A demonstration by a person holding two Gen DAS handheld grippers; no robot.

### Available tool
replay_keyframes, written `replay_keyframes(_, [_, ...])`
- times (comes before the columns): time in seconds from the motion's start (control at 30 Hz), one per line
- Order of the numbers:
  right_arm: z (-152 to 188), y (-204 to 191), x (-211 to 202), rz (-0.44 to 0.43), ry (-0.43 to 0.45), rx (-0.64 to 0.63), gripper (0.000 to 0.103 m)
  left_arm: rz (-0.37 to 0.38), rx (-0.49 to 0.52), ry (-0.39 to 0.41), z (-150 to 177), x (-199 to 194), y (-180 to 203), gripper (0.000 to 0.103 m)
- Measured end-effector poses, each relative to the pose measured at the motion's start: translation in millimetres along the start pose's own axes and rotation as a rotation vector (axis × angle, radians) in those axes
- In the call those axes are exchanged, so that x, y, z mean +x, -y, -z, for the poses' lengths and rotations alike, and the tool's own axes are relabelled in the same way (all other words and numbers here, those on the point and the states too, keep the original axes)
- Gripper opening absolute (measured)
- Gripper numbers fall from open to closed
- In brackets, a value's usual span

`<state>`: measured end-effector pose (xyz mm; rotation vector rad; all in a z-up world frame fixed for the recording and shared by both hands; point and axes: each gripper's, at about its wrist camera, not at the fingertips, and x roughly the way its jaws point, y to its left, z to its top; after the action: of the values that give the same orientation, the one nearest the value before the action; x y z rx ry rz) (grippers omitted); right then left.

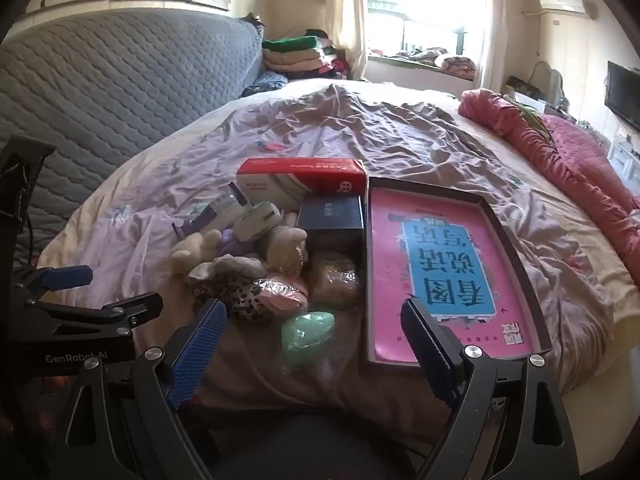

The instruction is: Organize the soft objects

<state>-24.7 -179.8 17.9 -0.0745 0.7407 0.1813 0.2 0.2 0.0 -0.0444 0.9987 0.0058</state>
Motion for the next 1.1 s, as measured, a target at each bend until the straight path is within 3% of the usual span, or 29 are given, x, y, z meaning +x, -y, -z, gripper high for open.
replay_keyframes(0.23, [0.6,1.3,2.0,-0.030,-0.011,0.026,0.090,0.000,0.002,0.004,0.0,1.7,-1.0,0.101])
replay_keyframes(1.1, [1.6,3.9,2.1,-0.020,-0.007,0.026,0.090,-0.014,0.008,0.013,-0.1,-0.6,3.8,0.101])
